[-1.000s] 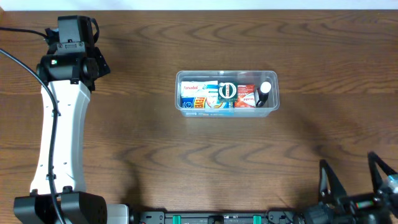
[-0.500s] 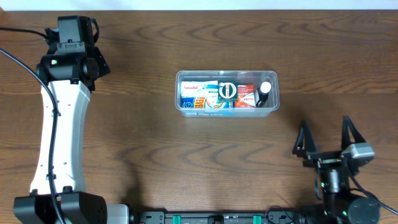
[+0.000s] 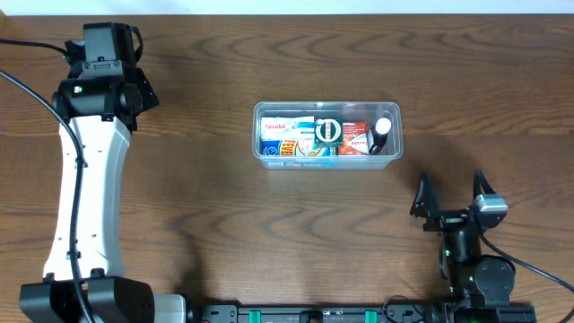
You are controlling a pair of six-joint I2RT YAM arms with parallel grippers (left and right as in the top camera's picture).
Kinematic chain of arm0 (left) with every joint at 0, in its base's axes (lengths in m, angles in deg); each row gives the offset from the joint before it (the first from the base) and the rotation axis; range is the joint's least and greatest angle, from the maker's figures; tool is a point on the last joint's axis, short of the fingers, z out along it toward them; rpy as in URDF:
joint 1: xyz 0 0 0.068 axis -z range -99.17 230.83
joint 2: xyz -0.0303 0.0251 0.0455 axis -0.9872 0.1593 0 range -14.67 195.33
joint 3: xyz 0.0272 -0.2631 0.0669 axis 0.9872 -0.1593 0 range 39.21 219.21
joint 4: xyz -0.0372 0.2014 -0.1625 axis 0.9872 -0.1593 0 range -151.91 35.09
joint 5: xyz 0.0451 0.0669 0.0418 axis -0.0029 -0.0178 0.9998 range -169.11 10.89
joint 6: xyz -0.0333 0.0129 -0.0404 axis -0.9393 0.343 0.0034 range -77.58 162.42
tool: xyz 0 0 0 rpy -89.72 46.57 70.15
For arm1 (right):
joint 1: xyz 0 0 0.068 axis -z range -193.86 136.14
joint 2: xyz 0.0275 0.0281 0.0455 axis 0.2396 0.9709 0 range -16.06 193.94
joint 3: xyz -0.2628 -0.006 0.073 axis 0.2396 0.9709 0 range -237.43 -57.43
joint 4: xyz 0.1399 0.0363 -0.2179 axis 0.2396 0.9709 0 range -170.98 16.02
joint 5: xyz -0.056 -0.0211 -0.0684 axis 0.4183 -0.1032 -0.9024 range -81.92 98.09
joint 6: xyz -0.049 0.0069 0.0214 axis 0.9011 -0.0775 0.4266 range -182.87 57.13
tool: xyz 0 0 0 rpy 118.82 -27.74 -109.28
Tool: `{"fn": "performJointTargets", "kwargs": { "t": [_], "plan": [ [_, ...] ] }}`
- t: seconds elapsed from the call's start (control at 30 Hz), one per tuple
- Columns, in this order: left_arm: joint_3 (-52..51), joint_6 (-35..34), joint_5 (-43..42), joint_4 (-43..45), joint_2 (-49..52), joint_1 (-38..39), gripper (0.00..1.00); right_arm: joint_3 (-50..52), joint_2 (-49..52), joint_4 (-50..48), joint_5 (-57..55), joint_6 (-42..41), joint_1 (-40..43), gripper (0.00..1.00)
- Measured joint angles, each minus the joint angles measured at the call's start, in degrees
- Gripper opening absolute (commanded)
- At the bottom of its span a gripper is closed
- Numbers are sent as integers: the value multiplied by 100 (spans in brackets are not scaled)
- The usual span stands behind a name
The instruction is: Pack container
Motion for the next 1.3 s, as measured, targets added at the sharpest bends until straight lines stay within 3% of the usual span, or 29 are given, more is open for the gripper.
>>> {"fn": "performJointTargets", "kwargs": {
  "t": [0.3, 1.3],
  "plan": [
    [0, 0, 0, 0, 0, 0, 98, 22, -11, 761, 0, 503, 20, 99],
    [0, 0, 0, 0, 0, 0, 98, 22, -13, 769, 2, 595, 20, 99]
  ]
}}
